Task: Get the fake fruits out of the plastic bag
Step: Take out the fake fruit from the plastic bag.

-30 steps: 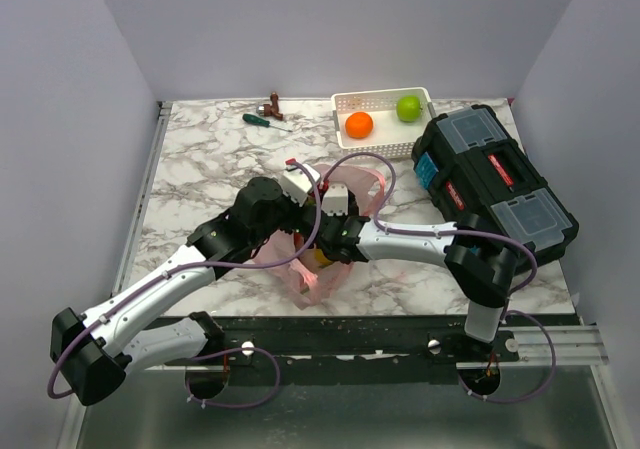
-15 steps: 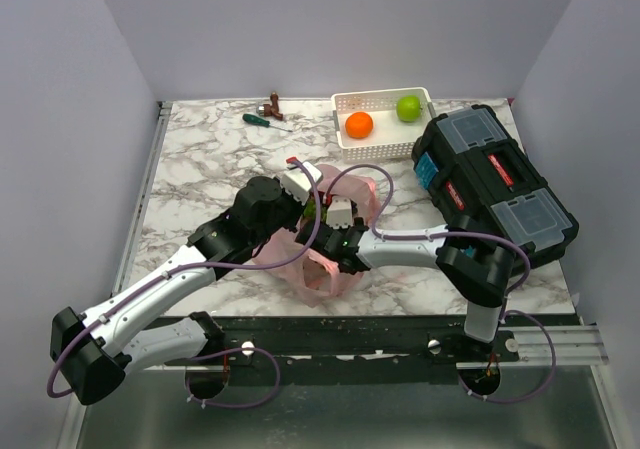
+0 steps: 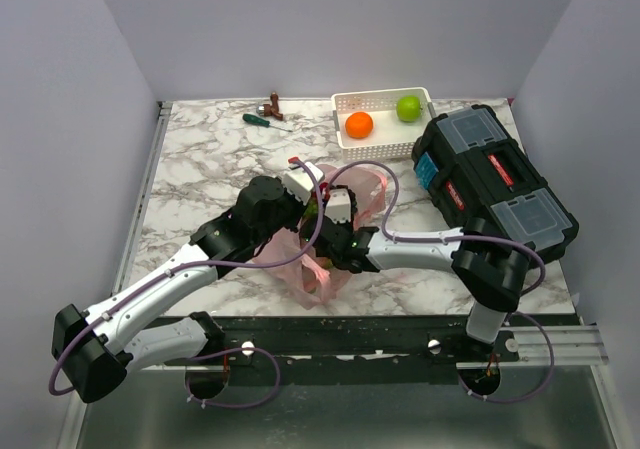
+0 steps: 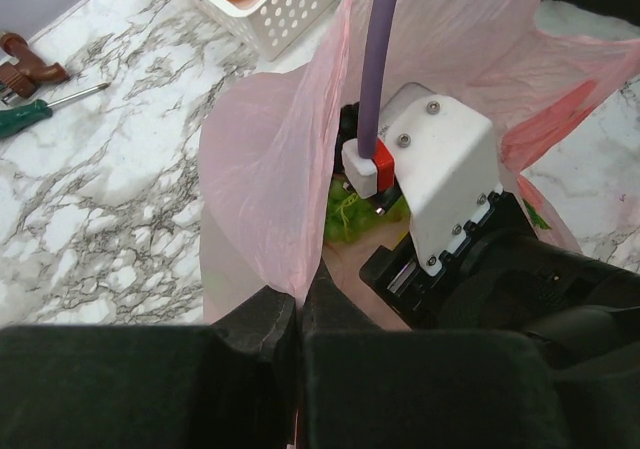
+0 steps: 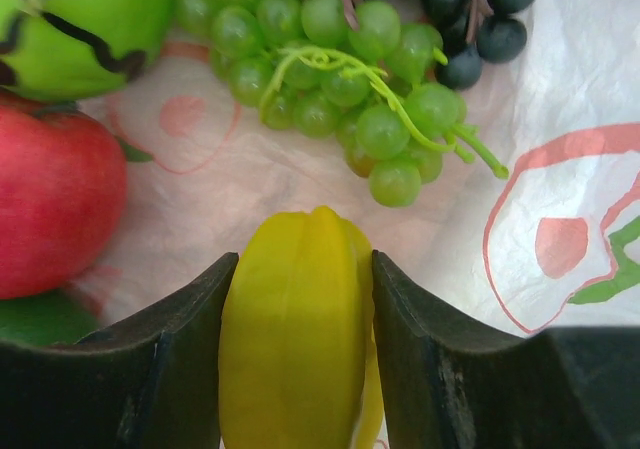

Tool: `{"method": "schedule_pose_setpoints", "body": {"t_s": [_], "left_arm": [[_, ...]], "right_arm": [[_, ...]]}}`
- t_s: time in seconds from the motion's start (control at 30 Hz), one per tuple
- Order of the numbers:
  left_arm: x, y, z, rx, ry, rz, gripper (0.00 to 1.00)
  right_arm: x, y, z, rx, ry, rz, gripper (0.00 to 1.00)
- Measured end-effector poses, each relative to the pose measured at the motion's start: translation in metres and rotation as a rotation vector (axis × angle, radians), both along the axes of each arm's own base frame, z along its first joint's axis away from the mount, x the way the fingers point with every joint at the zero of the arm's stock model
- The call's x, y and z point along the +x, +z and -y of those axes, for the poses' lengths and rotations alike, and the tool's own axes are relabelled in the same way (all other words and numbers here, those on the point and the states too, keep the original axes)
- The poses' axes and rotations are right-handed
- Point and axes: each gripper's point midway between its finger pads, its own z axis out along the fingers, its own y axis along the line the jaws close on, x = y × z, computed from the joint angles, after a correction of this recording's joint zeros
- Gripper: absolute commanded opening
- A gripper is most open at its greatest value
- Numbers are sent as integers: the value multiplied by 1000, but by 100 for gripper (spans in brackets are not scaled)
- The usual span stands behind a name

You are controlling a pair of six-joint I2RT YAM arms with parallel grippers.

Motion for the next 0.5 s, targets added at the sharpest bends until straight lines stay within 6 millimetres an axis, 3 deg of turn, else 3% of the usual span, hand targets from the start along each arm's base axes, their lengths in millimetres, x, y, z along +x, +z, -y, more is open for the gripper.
{"method": "schedule_pose_setpoints", "body": {"t_s": [0.27, 0.5], "left_arm": [[0, 0, 1, -2, -3, -1, 0], [0, -1, 1, -2, -5, -3, 0]], "right_arm": [[12, 40, -13, 89, 27, 96, 17], [15, 58, -15, 115, 45, 136, 14]]}}
